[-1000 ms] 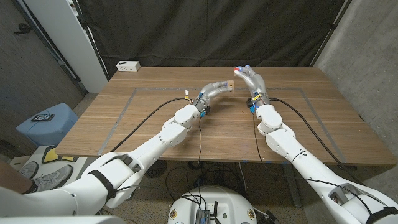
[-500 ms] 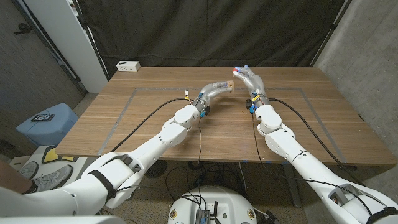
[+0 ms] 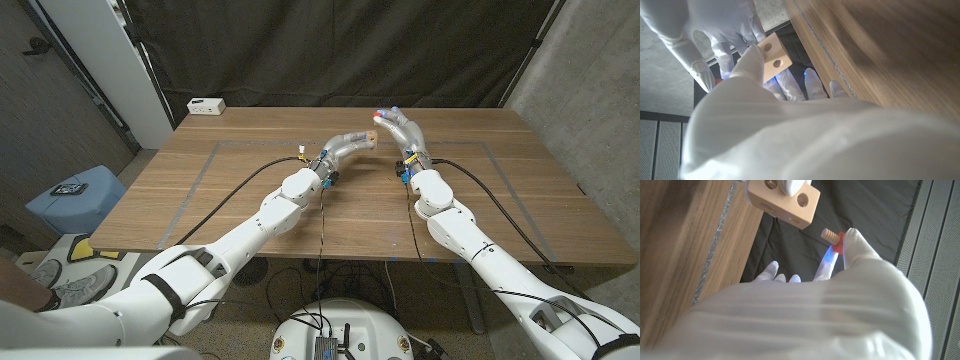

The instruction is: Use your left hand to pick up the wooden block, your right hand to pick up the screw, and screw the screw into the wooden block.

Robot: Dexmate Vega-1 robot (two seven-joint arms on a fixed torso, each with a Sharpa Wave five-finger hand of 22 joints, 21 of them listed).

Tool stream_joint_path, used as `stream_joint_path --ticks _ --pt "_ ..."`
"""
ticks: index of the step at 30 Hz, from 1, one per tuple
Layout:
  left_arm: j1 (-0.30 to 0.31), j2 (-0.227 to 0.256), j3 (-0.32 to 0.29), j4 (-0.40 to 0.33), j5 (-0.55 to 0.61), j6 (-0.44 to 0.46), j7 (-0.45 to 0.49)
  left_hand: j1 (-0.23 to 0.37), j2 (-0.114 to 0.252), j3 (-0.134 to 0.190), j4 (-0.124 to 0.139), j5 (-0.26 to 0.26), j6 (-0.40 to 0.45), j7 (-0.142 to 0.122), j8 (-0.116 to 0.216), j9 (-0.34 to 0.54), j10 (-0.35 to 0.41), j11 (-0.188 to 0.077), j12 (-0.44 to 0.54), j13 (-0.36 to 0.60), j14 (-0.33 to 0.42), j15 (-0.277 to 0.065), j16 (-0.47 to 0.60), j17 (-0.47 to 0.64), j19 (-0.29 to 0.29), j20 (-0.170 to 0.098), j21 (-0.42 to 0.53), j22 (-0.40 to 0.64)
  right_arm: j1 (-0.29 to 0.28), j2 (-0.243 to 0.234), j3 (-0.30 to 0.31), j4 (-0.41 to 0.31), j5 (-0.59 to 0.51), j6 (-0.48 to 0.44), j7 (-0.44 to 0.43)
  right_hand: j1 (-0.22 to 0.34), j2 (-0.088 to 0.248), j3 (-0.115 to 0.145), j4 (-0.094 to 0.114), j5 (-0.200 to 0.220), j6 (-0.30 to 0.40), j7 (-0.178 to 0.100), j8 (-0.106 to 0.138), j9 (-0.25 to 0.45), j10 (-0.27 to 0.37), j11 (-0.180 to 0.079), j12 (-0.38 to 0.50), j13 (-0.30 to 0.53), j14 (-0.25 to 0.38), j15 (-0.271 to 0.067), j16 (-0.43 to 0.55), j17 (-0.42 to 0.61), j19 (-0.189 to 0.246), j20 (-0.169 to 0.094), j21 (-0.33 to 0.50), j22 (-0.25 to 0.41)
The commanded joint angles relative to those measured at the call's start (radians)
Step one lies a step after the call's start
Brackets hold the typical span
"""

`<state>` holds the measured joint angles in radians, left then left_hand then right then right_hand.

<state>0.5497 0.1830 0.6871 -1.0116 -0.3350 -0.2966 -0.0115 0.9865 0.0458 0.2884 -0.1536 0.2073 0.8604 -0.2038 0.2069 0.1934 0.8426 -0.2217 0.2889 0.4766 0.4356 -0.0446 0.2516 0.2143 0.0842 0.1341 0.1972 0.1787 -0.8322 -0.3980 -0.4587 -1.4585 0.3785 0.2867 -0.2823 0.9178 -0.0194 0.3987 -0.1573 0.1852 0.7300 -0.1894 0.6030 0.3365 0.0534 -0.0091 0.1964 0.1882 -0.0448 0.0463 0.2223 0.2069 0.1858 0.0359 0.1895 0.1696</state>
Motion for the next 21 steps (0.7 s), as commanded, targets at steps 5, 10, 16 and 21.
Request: stream_joint_path --ticks 5,10,16,21 --pt "-0.009 -0.004 0.003 0.009 0.002 0.001 -0.005 -0.012 0.024 0.000 0.003 0.005 0.018 0.005 0.004 0.001 0.008 0.000 0.006 0.040 0.005 -0.083 0.003 0.000 0.003 0.007 0.008 0.005 -0.004 -0.008 -0.002 -0.009 -0.001 -0.014 0.003 0.006 0.003 -0.004 -0.002 0.006 -0.005 0.000 0.004 0.000 -0.001 -0.004 -0.002 0.006 -0.002 -0.002 -0.003 0.003 -0.003 -0.003 0.004 0.003" --pt "-0.009 -0.003 0.003 0.008 0.003 0.001 -0.004 -0.013 0.024 -0.001 0.003 0.005 0.017 0.006 0.003 0.001 0.009 0.000 0.006 0.040 0.006 -0.081 0.002 0.000 0.003 0.007 0.008 0.005 -0.007 -0.009 -0.003 -0.011 0.002 -0.016 0.005 0.006 0.003 -0.005 -0.001 0.006 -0.005 0.000 0.005 -0.001 -0.002 -0.005 -0.002 0.006 -0.002 -0.003 -0.002 0.003 -0.003 -0.003 0.004 0.003" --pt "-0.006 0.000 0.003 0.003 0.003 0.003 -0.005 -0.013 0.023 -0.002 0.003 0.005 0.018 0.006 0.003 0.001 0.009 0.000 0.005 0.041 0.006 -0.083 0.002 -0.001 0.003 0.007 0.008 0.005 -0.015 -0.011 -0.002 -0.017 0.003 -0.017 0.003 0.006 0.003 -0.006 -0.001 0.006 -0.004 -0.001 0.006 0.000 -0.001 -0.005 -0.002 0.006 -0.002 -0.002 -0.003 0.003 -0.004 -0.003 0.004 0.003" --pt "-0.001 0.002 0.003 -0.005 0.004 0.004 -0.001 -0.012 0.023 -0.002 0.002 0.005 0.017 0.006 0.003 0.001 0.009 0.000 0.004 0.041 0.005 -0.083 0.002 -0.001 0.003 0.007 0.008 0.005 -0.020 -0.014 -0.002 -0.025 0.004 -0.021 0.002 0.006 0.004 -0.007 -0.001 0.006 -0.004 0.000 0.007 -0.001 -0.001 -0.004 -0.002 0.006 -0.003 -0.002 -0.003 0.003 -0.004 -0.003 0.004 0.003"
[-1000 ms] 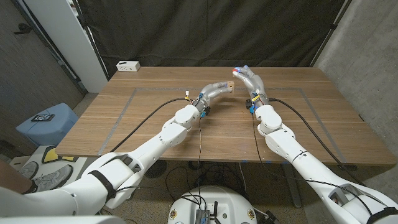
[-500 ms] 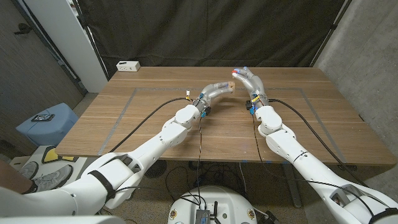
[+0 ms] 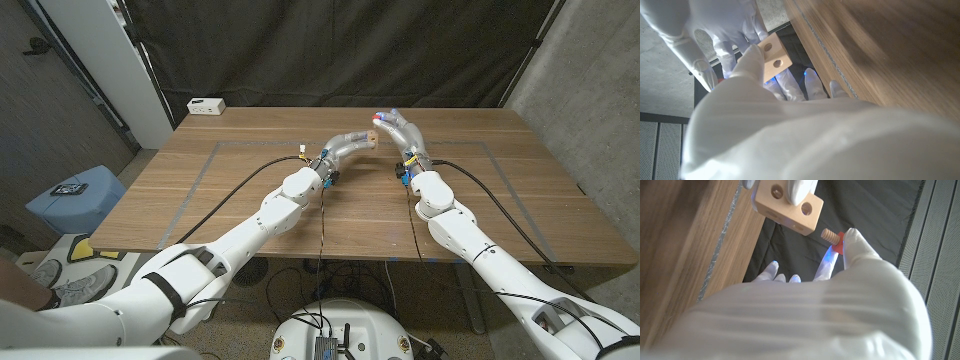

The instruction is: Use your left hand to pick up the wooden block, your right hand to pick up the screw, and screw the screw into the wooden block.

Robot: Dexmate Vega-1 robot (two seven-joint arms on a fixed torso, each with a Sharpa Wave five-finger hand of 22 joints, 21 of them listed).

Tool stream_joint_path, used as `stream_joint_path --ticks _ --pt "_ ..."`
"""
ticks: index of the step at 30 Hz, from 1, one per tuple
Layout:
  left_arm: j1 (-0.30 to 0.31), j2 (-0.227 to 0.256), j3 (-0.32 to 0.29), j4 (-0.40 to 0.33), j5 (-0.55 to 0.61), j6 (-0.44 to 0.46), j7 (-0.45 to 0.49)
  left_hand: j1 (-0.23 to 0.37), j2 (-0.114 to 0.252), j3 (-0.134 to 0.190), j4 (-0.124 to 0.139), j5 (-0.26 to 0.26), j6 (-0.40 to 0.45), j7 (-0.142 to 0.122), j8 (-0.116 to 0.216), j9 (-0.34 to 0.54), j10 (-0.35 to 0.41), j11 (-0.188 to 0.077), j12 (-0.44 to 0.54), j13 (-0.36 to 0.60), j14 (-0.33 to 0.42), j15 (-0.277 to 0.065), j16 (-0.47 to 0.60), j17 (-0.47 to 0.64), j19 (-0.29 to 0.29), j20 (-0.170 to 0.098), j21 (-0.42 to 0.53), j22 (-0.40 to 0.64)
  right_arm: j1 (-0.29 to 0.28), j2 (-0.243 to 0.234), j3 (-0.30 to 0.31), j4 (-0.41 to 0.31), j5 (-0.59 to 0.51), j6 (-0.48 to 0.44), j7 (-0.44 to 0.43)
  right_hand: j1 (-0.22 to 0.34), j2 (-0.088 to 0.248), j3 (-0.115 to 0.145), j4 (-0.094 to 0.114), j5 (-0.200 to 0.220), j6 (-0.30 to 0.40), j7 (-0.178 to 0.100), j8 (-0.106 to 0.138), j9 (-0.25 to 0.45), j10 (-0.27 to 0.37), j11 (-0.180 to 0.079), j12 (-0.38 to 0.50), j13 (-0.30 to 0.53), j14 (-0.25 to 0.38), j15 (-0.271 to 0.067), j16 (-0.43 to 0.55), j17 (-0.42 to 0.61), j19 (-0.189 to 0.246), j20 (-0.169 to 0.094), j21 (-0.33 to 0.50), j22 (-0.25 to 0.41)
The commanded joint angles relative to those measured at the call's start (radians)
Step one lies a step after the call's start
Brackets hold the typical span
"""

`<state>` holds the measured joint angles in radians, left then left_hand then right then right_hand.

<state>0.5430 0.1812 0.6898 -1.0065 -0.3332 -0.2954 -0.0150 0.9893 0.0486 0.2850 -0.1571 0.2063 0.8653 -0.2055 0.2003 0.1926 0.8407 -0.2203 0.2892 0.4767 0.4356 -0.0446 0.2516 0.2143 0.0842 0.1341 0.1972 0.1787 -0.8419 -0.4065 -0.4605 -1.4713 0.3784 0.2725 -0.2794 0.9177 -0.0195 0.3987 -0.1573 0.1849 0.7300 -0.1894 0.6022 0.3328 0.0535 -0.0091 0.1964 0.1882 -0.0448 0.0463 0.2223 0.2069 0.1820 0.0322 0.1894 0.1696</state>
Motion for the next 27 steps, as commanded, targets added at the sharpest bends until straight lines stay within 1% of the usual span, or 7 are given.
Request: stream_joint_path --ticks 1,27 --pt "0.006 0.004 0.001 -0.011 0.002 0.002 0.002 -0.015 0.021 0.001 0.006 0.006 0.011 0.008 0.010 0.002 0.011 -0.002 0.004 0.041 0.006 -0.082 0.002 0.000 0.003 0.007 0.008 0.005 -0.011 -0.005 0.000 -0.013 0.004 -0.007 -0.001 0.006 0.004 -0.007 -0.001 0.006 -0.004 0.001 0.008 0.003 -0.001 -0.005 -0.002 0.006 -0.003 -0.001 -0.003 0.003 0.000 0.000 0.004 0.003" --pt "0.027 0.017 0.000 -0.052 0.006 0.010 0.016 -0.015 0.023 0.000 0.007 0.007 0.012 0.010 0.010 0.002 0.012 -0.002 0.000 0.044 0.005 -0.081 0.001 0.000 0.003 0.009 0.008 0.005 -0.027 -0.011 -0.002 -0.032 0.000 -0.005 -0.001 0.007 0.008 -0.010 0.001 0.007 -0.004 0.000 0.011 0.000 0.000 -0.004 -0.001 0.006 -0.002 -0.003 -0.003 0.004 -0.001 -0.001 0.004 0.003"
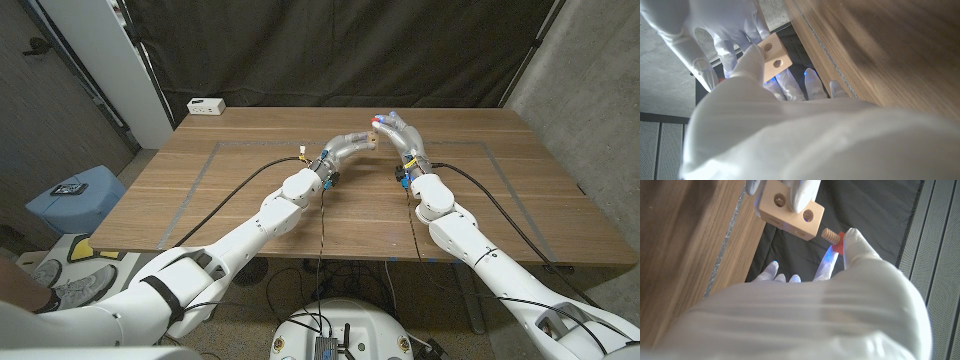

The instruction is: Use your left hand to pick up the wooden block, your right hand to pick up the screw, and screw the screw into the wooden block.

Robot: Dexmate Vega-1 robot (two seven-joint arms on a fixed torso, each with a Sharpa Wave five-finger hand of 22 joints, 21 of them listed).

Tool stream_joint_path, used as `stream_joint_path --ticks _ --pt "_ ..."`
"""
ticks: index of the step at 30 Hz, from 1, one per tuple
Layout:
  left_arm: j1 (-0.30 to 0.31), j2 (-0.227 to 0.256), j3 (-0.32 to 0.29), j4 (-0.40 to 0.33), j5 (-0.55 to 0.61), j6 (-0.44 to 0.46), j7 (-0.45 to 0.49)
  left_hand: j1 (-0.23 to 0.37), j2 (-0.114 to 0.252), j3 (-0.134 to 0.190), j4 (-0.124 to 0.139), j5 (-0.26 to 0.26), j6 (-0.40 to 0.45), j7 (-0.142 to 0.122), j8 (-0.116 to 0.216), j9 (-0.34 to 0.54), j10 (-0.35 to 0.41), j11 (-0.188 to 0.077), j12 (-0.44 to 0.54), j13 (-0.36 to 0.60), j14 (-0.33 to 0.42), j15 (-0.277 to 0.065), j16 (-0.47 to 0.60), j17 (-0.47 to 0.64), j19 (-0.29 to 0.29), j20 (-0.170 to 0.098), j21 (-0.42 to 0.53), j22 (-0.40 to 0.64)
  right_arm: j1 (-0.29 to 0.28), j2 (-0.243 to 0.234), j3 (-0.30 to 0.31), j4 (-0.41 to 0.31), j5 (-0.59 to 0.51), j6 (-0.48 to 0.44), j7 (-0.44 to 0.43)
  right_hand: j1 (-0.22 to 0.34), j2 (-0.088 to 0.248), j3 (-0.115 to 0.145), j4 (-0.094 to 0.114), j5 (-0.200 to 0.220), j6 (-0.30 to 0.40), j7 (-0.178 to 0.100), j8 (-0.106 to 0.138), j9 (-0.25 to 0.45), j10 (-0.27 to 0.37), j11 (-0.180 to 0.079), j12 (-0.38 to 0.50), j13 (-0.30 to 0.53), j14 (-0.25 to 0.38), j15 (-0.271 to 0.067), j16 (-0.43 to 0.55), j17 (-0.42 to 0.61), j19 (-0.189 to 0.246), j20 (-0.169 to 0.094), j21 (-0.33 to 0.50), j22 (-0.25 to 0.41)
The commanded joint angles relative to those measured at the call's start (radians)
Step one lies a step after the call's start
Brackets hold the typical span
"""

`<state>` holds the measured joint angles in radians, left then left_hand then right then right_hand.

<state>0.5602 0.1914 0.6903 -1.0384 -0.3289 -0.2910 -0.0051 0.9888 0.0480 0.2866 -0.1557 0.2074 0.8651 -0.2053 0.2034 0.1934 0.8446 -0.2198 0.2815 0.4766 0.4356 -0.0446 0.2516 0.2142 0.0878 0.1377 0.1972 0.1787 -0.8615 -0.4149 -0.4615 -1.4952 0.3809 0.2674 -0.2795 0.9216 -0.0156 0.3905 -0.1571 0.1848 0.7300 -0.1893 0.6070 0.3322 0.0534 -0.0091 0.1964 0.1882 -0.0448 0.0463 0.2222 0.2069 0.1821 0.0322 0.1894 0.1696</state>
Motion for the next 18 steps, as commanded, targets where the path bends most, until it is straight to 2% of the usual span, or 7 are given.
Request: stream_joint_path --ticks 1,18 --pt "0.011 0.008 0.000 -0.023 0.002 0.006 0.006 -0.014 0.024 -0.002 0.006 0.006 0.013 0.009 0.007 0.002 0.008 -0.002 0.008 0.044 0.005 -0.082 0.001 0.000 0.000 0.005 0.008 0.005 -0.009 -0.002 -0.001 -0.009 -0.001 0.001 0.000 0.003 0.004 -0.002 0.001 0.007 -0.004 0.000 0.007 0.001 0.000 -0.004 -0.001 0.006 -0.002 -0.003 -0.003 0.004 -0.001 -0.001 0.004 0.003" --pt "0.027 0.023 -0.001 -0.057 0.005 0.017 0.014 -0.014 0.026 -0.003 0.006 0.007 0.013 0.010 0.007 0.002 0.008 -0.002 0.005 0.046 0.006 -0.081 0.001 0.000 -0.001 0.006 0.008 0.005 -0.019 0.000 -0.003 -0.015 -0.001 0.005 0.001 0.003 0.005 -0.004 0.001 0.007 -0.006 0.000 0.010 0.001 -0.001 -0.003 -0.001 0.006 -0.003 -0.003 -0.003 0.004 -0.002 -0.001 0.004 0.003"
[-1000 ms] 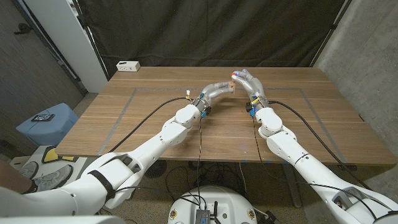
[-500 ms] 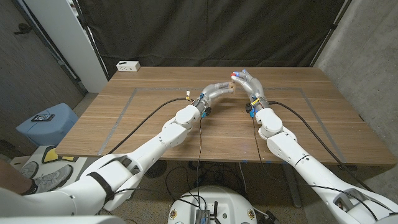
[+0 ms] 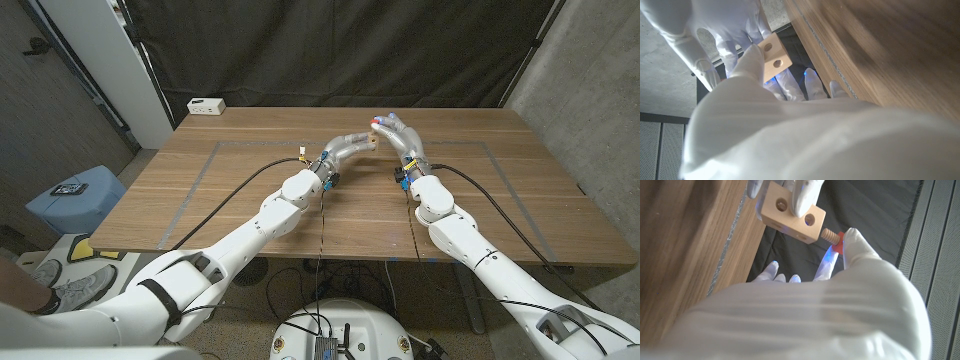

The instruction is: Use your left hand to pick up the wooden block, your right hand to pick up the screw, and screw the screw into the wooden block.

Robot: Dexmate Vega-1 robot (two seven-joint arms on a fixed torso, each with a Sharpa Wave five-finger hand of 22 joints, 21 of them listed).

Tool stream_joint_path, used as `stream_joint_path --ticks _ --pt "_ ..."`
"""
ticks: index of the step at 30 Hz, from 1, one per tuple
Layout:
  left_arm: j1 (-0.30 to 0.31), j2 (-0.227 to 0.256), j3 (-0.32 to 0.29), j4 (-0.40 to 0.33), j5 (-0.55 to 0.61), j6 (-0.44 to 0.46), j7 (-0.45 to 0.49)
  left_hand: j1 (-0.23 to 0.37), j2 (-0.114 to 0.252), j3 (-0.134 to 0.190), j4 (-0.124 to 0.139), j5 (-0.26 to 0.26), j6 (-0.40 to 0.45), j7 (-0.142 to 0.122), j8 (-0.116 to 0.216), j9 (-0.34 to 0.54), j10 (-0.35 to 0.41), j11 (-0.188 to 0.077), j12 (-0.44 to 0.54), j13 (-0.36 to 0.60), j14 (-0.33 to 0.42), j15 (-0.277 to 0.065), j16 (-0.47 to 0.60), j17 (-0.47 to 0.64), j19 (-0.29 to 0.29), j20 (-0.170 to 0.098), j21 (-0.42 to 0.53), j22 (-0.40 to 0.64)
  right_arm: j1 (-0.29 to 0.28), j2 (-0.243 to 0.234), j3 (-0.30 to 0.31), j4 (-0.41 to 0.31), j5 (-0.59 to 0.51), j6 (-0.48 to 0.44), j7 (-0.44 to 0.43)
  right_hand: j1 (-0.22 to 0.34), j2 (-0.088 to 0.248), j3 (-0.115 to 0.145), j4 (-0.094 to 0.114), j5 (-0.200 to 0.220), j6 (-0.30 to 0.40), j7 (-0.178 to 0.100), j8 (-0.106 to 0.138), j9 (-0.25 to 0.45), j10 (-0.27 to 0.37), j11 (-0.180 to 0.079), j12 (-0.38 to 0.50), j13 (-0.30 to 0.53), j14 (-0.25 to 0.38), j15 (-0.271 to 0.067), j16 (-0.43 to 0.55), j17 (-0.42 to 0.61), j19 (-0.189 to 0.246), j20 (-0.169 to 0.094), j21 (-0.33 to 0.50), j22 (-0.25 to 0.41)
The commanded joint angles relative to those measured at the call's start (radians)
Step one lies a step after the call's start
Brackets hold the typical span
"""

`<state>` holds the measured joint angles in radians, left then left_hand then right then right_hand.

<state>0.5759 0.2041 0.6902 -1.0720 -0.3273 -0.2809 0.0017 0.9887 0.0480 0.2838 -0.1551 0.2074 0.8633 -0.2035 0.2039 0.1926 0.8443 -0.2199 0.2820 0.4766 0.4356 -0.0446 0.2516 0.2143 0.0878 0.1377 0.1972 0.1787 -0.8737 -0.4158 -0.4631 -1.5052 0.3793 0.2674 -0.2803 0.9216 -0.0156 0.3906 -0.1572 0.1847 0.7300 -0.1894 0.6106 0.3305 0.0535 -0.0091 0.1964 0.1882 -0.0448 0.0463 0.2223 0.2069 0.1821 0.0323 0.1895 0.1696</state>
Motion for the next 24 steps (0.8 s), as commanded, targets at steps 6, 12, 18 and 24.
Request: stream_joint_path --ticks 6,12,18,24 --pt "0.018 0.014 -0.002 -0.036 0.004 0.010 0.011 -0.014 0.026 -0.001 0.006 0.007 0.015 0.009 0.006 0.002 0.008 -0.002 0.004 0.046 0.005 -0.082 0.001 0.001 0.000 0.004 0.008 0.005 -0.012 -0.003 -0.001 -0.013 -0.002 0.005 0.001 0.003 0.005 -0.005 0.001 0.008 -0.005 0.000 0.007 0.002 -0.002 -0.003 -0.001 0.006 -0.004 -0.002 -0.003 0.004 -0.003 -0.001 0.004 0.003" --pt "0.025 0.017 -0.003 -0.047 0.005 0.013 0.019 -0.013 0.026 -0.002 0.005 0.007 0.013 0.007 0.006 0.002 0.008 -0.002 0.003 0.047 0.005 -0.082 0.001 0.001 0.000 0.005 0.008 0.005 -0.012 -0.005 -0.002 -0.013 -0.001 0.007 0.007 0.002 0.005 -0.006 0.001 0.007 -0.007 0.000 0.007 0.001 -0.002 -0.003 -0.001 0.006 -0.004 -0.002 -0.004 0.004 -0.003 -0.001 0.004 0.003" --pt "0.027 0.018 -0.003 -0.051 0.004 0.014 0.019 -0.013 0.025 -0.002 0.004 0.007 0.014 0.007 0.006 0.002 0.009 -0.002 0.002 0.047 0.007 -0.082 0.001 0.000 0.000 0.004 0.008 0.005 -0.013 -0.003 -0.002 -0.012 0.001 0.007 0.008 0.002 0.006 -0.007 0.002 0.007 -0.006 -0.001 0.009 0.001 -0.002 -0.003 -0.001 0.006 -0.004 -0.002 -0.004 0.004 -0.004 0.000 0.004 0.003" --pt "0.026 0.017 -0.003 -0.048 0.004 0.012 0.018 -0.012 0.025 -0.002 0.004 0.007 0.015 0.007 0.006 0.002 0.010 -0.002 0.002 0.048 0.006 -0.082 0.001 0.000 0.000 0.005 0.008 0.005 -0.016 -0.004 -0.002 -0.014 0.002 0.004 0.007 0.002 0.007 -0.008 0.002 0.008 -0.004 0.000 0.010 -0.001 -0.001 -0.003 -0.001 0.006 -0.004 -0.002 -0.004 0.004 -0.004 -0.001 0.004 0.003"
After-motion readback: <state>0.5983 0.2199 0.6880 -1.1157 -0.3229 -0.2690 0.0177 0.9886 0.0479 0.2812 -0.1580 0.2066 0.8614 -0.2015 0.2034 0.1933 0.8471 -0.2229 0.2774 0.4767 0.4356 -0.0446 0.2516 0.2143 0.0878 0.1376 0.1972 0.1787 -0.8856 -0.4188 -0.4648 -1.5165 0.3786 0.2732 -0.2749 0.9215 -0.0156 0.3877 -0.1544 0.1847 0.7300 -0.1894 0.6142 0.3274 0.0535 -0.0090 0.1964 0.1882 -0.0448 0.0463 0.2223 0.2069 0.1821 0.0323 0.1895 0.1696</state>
